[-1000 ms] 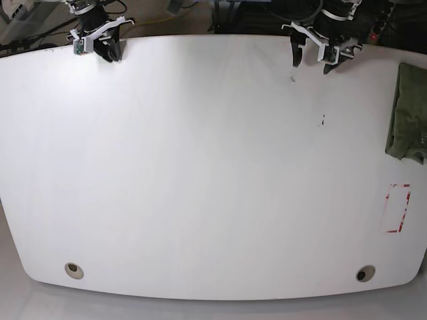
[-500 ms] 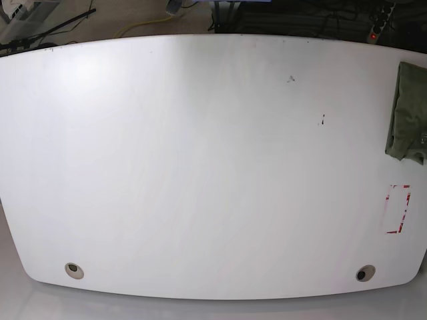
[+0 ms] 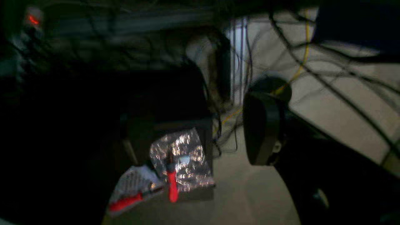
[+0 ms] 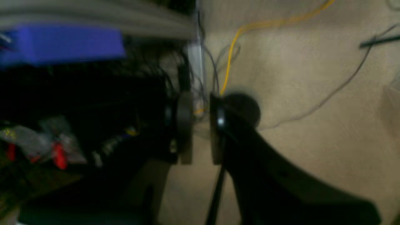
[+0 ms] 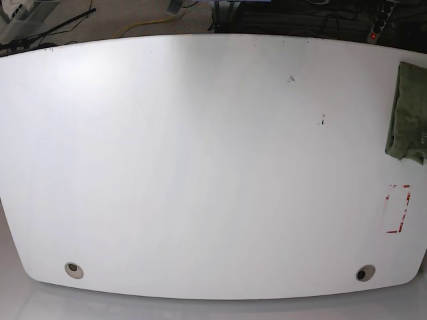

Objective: Fold the T-shirt properly

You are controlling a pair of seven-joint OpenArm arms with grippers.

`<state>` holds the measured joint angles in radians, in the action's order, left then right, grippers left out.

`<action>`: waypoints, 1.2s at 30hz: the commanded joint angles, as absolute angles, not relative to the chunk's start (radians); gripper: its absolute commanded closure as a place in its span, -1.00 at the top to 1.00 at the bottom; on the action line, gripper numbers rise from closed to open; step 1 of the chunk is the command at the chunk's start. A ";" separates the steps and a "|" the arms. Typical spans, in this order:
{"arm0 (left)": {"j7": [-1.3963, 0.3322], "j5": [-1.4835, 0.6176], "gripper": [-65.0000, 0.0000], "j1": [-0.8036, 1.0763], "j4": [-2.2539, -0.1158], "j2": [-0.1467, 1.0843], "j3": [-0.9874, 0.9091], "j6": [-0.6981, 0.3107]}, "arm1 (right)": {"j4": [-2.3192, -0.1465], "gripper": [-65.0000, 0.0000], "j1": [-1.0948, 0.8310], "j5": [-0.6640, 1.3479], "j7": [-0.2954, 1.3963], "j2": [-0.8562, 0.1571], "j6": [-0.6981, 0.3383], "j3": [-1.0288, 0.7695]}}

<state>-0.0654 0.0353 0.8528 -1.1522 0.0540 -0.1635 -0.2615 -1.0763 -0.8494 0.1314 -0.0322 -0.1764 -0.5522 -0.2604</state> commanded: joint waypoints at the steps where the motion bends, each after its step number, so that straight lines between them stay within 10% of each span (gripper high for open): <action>1: -0.054 0.033 0.26 0.837 -1.067 0.073 -0.165 -0.259 | -0.995 -0.75 -0.817 0.116 -0.047 -0.168 -0.562 -0.254; 22: -0.048 0.031 0.25 0.263 -0.351 0.079 -0.170 -0.114 | -0.449 -0.74 -0.297 -0.131 -0.039 -0.170 -0.519 -0.252; 36: -0.050 0.033 0.25 0.145 -0.242 0.073 -0.097 0.053 | -0.326 -0.73 -0.173 -0.213 -0.038 -0.162 -0.383 -0.252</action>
